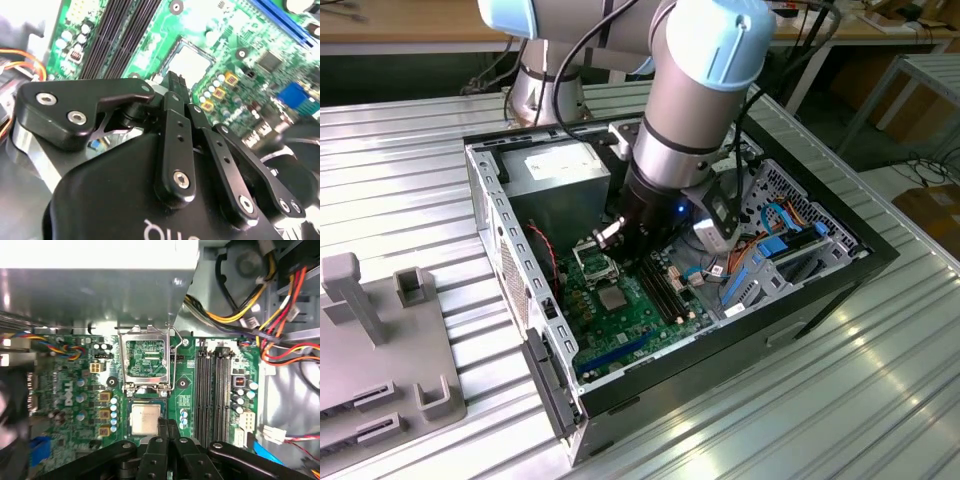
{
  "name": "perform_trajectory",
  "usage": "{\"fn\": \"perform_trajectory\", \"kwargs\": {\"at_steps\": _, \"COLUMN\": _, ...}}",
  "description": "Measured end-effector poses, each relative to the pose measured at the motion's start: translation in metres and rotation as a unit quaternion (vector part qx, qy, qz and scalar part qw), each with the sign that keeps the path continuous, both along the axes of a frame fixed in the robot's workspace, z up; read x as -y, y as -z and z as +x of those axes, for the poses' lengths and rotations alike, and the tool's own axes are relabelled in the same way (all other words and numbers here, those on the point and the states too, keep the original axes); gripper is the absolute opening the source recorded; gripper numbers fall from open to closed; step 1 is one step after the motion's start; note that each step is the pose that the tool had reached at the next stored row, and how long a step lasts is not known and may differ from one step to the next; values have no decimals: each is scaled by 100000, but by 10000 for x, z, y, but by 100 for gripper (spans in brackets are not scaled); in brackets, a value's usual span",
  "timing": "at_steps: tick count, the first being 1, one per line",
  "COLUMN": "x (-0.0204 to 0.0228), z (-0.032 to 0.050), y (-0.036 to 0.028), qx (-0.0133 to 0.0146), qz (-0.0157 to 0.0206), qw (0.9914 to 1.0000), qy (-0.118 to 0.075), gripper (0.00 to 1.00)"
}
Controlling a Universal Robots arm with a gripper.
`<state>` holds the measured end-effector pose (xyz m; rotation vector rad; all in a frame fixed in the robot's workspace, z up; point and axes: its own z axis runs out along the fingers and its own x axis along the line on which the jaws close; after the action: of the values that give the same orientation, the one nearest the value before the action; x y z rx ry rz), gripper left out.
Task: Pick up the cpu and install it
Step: 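Close the cpu cover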
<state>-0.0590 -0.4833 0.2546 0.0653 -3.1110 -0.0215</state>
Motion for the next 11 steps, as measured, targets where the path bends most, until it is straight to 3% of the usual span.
{"fn": "perform_trajectory", "kwargs": {"at_steps": 2, "x": -10, "z": 1, "y": -55, "qx": -44, "qz": 6, "qw": 100000, "qy": -43, "gripper": 11}}
{"fn": "perform_trajectory", "kwargs": {"at_steps": 5, "x": -26, "z": 31, "y": -56, "qx": -94, "qz": 3, "qw": 99999, "qy": -479, "gripper": 11}}
{"fn": "perform_trajectory", "kwargs": {"at_steps": 6, "x": -38, "z": 83, "y": -52, "qx": -123, "qz": 6, "qw": 99997, "qy": -767, "gripper": 11}}
{"fn": "perform_trajectory", "kwargs": {"at_steps": 8, "x": -76, "z": 166, "y": -39, "qx": -142, "qz": 50, "qw": 99995, "qy": -944, "gripper": 11}}
{"fn": "perform_trajectory", "kwargs": {"at_steps": 11, "x": -150, "z": 217, "y": -29, "qx": -163, "qz": 83, "qw": 99994, "qy": -1037, "gripper": 11}}
